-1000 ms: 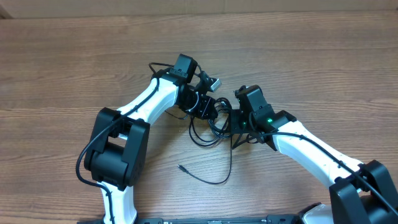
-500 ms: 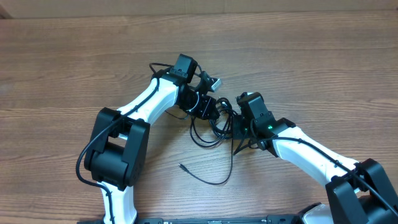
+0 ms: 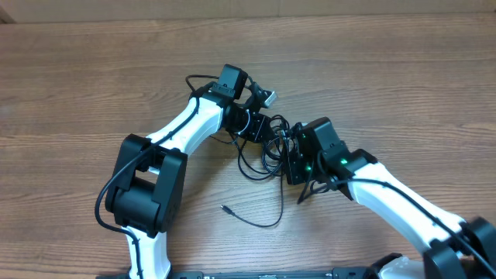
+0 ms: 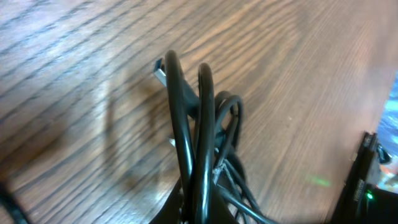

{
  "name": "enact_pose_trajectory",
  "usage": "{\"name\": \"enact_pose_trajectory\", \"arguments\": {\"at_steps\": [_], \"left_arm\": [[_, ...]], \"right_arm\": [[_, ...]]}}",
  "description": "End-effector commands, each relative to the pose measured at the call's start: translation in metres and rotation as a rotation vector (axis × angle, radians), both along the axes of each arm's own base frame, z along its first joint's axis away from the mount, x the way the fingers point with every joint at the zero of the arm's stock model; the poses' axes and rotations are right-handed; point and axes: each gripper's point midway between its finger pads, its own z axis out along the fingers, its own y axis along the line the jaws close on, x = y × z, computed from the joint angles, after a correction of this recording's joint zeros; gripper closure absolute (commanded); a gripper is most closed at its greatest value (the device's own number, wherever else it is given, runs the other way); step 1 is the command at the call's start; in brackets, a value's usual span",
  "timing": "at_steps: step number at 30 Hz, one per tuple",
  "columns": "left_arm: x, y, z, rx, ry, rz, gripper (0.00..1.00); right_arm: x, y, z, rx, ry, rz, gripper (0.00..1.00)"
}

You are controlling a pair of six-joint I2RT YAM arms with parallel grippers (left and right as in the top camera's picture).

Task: Untangle cables

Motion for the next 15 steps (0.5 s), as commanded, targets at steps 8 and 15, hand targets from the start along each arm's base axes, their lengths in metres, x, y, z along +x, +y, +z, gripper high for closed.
{"name": "enact_pose_trajectory", "arguments": {"at_steps": [8,15], "left_arm": [[0.015,0.013,-0.009,0.106,-0.011,0.090,0.96],[0.013,0.012,-0.008,0.096,-0.005,0.087,0.96]], "right_arm": [[-0.005,0.007,0.070,0.127,-0.123,0.005,0.96],[-0.021,-0.011,0.048,0.085,0.083,-0.216,0.96]]}}
